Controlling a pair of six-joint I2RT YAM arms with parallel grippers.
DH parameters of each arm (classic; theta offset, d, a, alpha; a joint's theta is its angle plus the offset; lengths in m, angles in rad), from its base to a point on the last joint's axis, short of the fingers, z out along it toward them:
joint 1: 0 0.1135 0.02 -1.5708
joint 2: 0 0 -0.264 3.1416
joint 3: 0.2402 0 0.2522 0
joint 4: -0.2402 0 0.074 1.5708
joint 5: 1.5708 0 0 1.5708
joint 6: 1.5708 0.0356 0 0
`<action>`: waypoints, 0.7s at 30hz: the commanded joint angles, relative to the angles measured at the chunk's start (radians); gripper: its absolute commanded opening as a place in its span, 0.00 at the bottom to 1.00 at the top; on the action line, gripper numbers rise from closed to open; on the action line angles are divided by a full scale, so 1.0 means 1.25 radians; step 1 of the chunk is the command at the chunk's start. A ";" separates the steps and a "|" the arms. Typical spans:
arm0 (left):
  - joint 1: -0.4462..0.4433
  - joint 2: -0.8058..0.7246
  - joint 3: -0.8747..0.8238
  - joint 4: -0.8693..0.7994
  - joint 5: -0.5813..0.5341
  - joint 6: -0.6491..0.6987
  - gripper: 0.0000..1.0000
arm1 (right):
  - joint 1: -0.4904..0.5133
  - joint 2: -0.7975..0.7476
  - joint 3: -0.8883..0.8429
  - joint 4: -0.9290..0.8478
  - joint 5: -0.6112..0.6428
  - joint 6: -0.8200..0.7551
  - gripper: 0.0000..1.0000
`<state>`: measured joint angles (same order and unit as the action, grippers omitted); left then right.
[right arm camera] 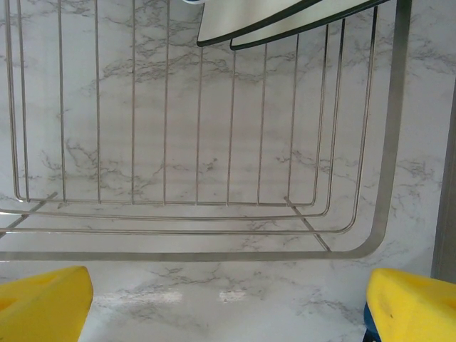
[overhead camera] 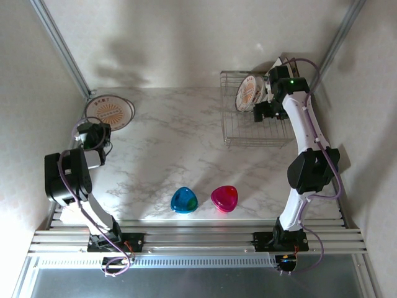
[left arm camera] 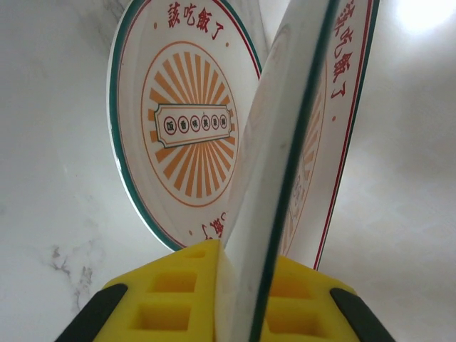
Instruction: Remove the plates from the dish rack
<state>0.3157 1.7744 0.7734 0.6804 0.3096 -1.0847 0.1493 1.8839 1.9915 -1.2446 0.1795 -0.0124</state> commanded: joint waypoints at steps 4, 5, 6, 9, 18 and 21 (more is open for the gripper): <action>-0.005 0.051 0.071 0.071 -0.021 0.000 0.00 | 0.010 0.032 0.035 -0.006 -0.008 -0.005 0.99; -0.005 0.057 0.072 0.073 -0.022 -0.002 0.00 | 0.011 0.036 0.036 -0.006 -0.007 -0.004 0.99; -0.007 0.063 0.074 0.074 -0.028 -0.003 0.00 | 0.012 0.039 0.039 -0.006 -0.008 -0.004 0.99; -0.010 0.080 0.085 0.070 -0.035 -0.002 0.00 | 0.013 0.047 0.046 -0.008 -0.007 -0.004 0.99; -0.021 0.125 0.137 0.047 -0.046 -0.002 0.00 | 0.013 0.056 0.056 -0.013 -0.005 -0.004 0.99; -0.025 0.138 0.152 0.040 -0.051 -0.001 0.00 | 0.013 0.053 0.050 -0.010 -0.004 -0.005 0.99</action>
<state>0.2951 1.9350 0.9199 0.6880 0.2668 -1.0851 0.1577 1.9469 2.0335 -1.2453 0.1799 -0.0124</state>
